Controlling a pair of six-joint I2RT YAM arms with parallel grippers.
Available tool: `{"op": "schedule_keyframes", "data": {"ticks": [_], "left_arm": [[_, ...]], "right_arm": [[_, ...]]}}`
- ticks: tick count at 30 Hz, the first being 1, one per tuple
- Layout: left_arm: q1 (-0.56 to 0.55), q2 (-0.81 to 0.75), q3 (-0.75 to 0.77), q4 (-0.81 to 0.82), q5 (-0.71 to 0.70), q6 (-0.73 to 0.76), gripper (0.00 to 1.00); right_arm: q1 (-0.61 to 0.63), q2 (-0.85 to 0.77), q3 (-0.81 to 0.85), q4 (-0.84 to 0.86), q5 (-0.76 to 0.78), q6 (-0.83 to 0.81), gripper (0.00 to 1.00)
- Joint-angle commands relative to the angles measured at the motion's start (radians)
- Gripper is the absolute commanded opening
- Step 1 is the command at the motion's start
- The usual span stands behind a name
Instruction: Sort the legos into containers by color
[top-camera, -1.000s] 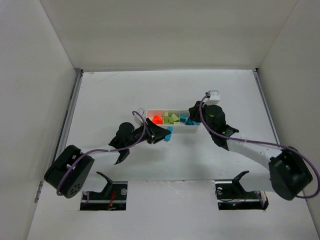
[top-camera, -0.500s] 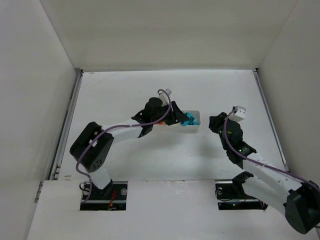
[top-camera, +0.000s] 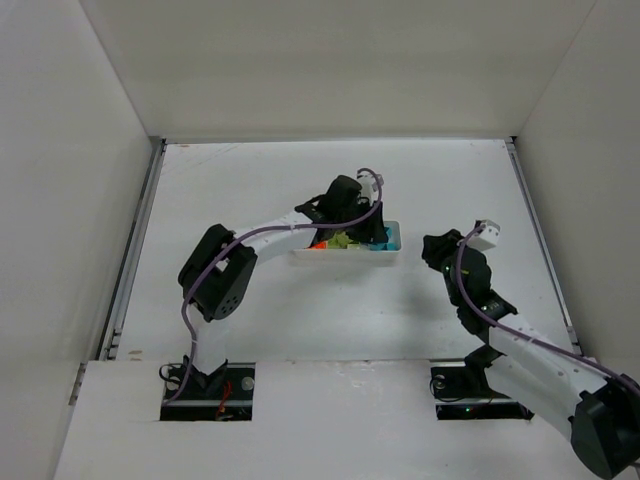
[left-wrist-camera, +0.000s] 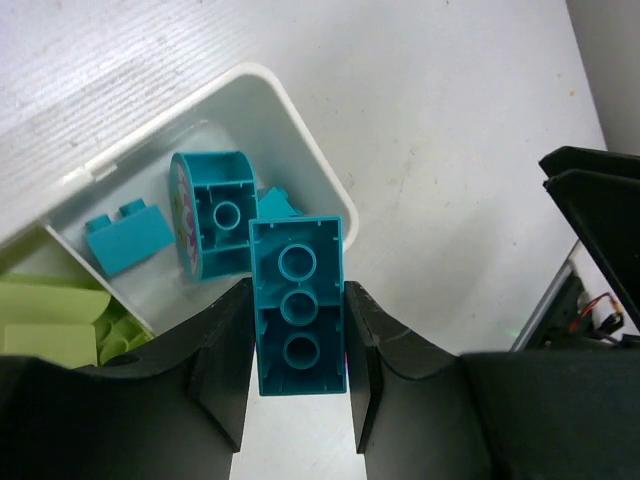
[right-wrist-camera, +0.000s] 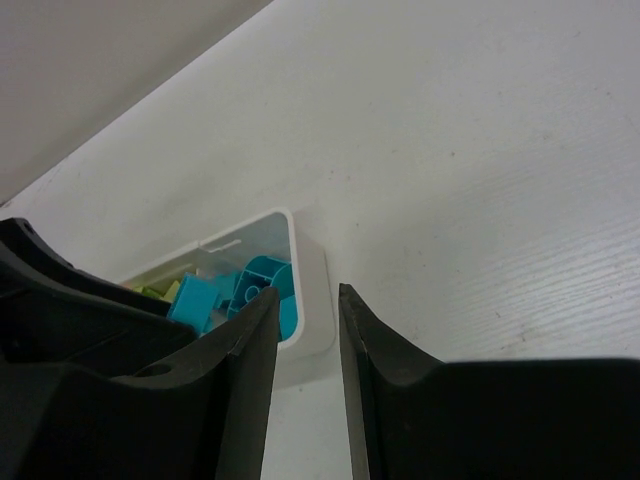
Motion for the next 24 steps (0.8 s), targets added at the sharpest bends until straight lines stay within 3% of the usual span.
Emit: {"op": "schedule_keyframes", "data": {"ticks": [1, 14, 20, 24], "left_arm": [[0.002, 0.023, 0.101, -0.097, -0.001, 0.13, 0.14], [-0.03, 0.128, 0.259, -0.2, -0.085, 0.256, 0.22], [-0.042, 0.094, 0.27, -0.201, -0.116, 0.266, 0.54], [-0.031, 0.045, 0.259, -0.201, -0.134, 0.264, 0.65]], "right_arm": [[-0.002, -0.034, -0.013, 0.057, -0.002, 0.013, 0.36], [-0.016, -0.069, -0.03, 0.058, -0.002, 0.028, 0.37], [-0.017, -0.066, -0.03, 0.058, -0.002, 0.028, 0.38], [-0.019, -0.058, -0.028, 0.063, -0.002, 0.028, 0.38]]}}
